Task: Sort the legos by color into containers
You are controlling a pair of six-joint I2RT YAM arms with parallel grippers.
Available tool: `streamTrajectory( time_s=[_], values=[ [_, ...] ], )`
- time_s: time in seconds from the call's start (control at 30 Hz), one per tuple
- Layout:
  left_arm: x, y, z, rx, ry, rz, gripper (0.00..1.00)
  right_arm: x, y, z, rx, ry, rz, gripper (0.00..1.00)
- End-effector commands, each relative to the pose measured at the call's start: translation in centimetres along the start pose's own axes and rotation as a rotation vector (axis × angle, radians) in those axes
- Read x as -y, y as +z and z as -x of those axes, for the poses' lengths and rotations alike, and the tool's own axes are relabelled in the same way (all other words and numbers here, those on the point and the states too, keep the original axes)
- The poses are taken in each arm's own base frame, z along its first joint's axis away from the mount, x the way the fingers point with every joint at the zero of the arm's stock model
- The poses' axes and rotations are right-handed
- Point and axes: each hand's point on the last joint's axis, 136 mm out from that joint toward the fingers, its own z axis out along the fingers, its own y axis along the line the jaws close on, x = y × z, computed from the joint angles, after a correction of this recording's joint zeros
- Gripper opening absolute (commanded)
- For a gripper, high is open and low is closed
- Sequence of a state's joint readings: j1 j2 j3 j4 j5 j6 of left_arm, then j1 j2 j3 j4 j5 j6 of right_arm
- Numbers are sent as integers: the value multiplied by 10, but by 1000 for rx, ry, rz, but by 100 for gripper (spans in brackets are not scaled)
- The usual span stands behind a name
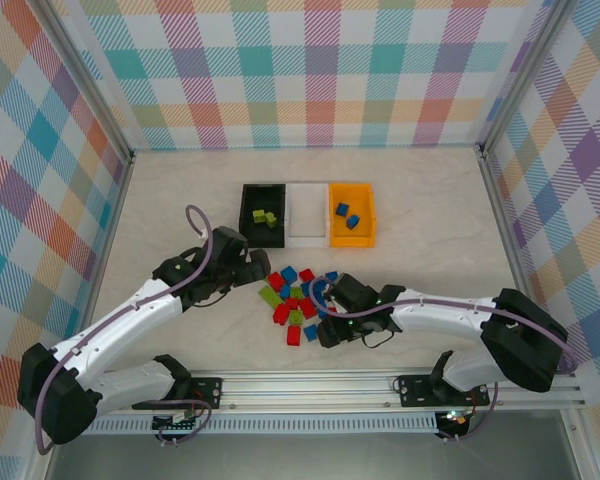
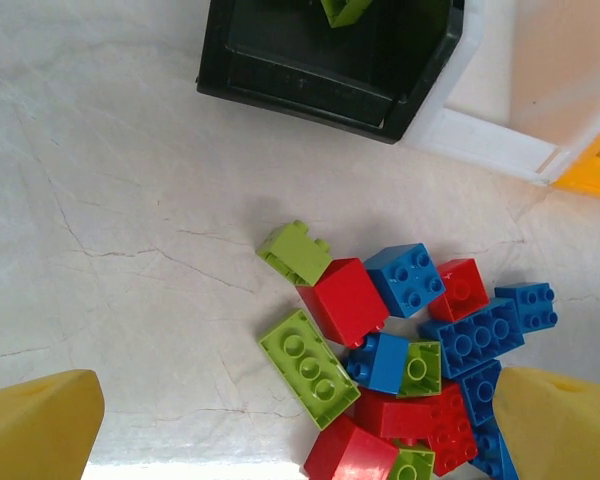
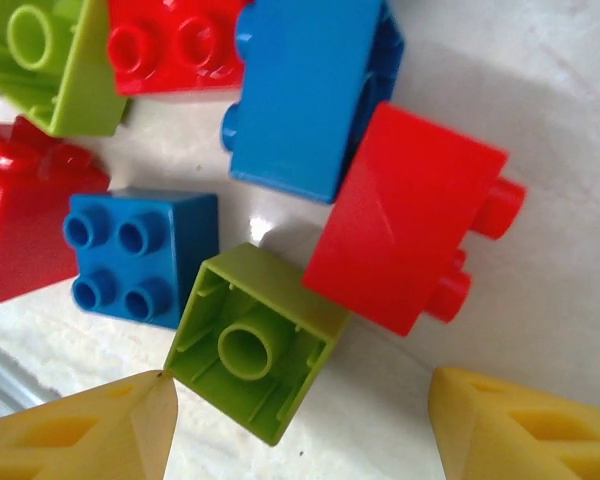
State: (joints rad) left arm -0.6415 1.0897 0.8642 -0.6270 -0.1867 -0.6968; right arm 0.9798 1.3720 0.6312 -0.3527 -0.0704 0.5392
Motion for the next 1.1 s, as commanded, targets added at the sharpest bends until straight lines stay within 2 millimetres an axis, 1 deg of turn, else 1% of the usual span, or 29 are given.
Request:
streamTrajectory(
  time_s=[0.0, 0.1, 0.2, 0.4, 0.53, 0.67, 0.77, 0.9, 1.0, 1.07],
  values=[
    [-8, 1, -6, -7, -10, 30, 100, -7, 0, 19, 60, 2, -13, 68],
    [-8, 4, -7, -12, -12, 33, 100, -12, 2, 21, 60, -10, -3, 70],
    [-8, 7, -8, -16, -14, 35, 100, -12, 5, 21, 51, -13, -10, 70],
    [-11, 9, -11, -19, -11, 45, 100, 2, 10, 14, 7, -20, -91, 65],
    [-12, 9, -11, -20, -8, 51, 100, 15, 10, 9, -8, -9, -155, 58],
    [-13, 9, -12, -23, -4, 53, 100, 17, 5, 9, 16, -2, -157, 50],
    [-13, 9, -12, -22, -4, 53, 100, 13, -4, 15, 57, -12, -142, 45],
    [-15, 8, -11, -16, 0, 59, 100, 9, -22, 23, 115, -29, -127, 41],
    [-19, 7, -12, -15, 3, 76, 100, -1, -39, 28, 143, -49, -95, 40],
    [-22, 6, -12, -11, 4, 87, 100, -10, -52, 39, 174, -69, -72, 40]
  ],
)
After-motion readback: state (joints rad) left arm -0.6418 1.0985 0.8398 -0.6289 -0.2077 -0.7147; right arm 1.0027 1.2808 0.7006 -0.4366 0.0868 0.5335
